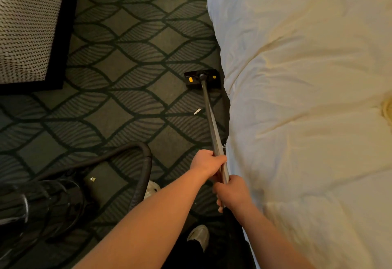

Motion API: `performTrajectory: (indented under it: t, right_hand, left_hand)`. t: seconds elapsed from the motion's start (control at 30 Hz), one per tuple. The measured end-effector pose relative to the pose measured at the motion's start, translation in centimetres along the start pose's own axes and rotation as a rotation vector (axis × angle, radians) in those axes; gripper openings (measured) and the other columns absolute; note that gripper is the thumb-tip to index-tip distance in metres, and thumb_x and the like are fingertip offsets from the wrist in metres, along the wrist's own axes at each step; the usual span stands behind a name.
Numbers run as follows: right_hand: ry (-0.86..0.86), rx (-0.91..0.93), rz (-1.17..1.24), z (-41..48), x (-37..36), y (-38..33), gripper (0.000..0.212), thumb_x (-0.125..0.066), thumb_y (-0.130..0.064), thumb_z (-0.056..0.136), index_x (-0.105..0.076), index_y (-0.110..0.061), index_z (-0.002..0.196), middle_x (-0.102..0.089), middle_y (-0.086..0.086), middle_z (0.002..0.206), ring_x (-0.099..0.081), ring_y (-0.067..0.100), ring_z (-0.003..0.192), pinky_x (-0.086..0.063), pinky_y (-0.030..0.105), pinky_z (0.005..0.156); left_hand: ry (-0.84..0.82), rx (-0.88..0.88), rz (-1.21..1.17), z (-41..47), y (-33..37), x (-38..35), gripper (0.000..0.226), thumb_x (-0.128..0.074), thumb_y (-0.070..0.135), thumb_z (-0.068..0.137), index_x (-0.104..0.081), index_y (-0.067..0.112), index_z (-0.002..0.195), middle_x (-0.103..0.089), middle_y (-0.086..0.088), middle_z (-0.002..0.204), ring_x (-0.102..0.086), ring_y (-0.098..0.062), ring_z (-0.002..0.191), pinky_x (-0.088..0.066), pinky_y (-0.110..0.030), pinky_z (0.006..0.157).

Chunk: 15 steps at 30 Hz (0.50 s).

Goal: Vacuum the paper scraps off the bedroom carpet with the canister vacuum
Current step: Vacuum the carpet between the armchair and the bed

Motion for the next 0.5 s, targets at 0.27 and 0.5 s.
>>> performTrajectory:
  t: [0.27,0.5]
  right_hand:
    - [-0.079,-0.075,0.085,-0.7,-1.1,-0.2,0.026,-0.062,-0.002,0.081,-0.059,0.003,0.106,-0.058,0.015,0.072,-0.056,0.020,0.054,-0.048,0.028,0.050]
    - [-0.174,-0.131,0.158,-3.7,-1.6,-2.6,0.012,-0.057,0.001,0.087,-0.061,0.004,0.098,-0.051,0.010,0.059,-0.048,0.015,0.046,-0.046,0.026,0.046]
  left_hand:
    - [-0.035,0.086,0.056,-0.1,0.1,0.7,0.021,-0.063,0.029,0.085,-0.065,0.010,0.094,-0.066,-0.009,0.088,-0.068,-0.023,0.084,-0.058,-0.039,0.083]
    - [-0.011,0.068,0.132,-1.8,1.7,2.6,0.035,-0.065,0.033,0.083,-0.059,0.008,0.107,-0.064,-0.010,0.094,-0.065,-0.023,0.081,-0.058,-0.035,0.078]
Point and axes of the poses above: each hand's wrist, its own z-axis towards the middle knuckle, its own x-axis out of the back of the hand, y = z × x, the point moved 8 cm from there along z, towards the middle knuckle
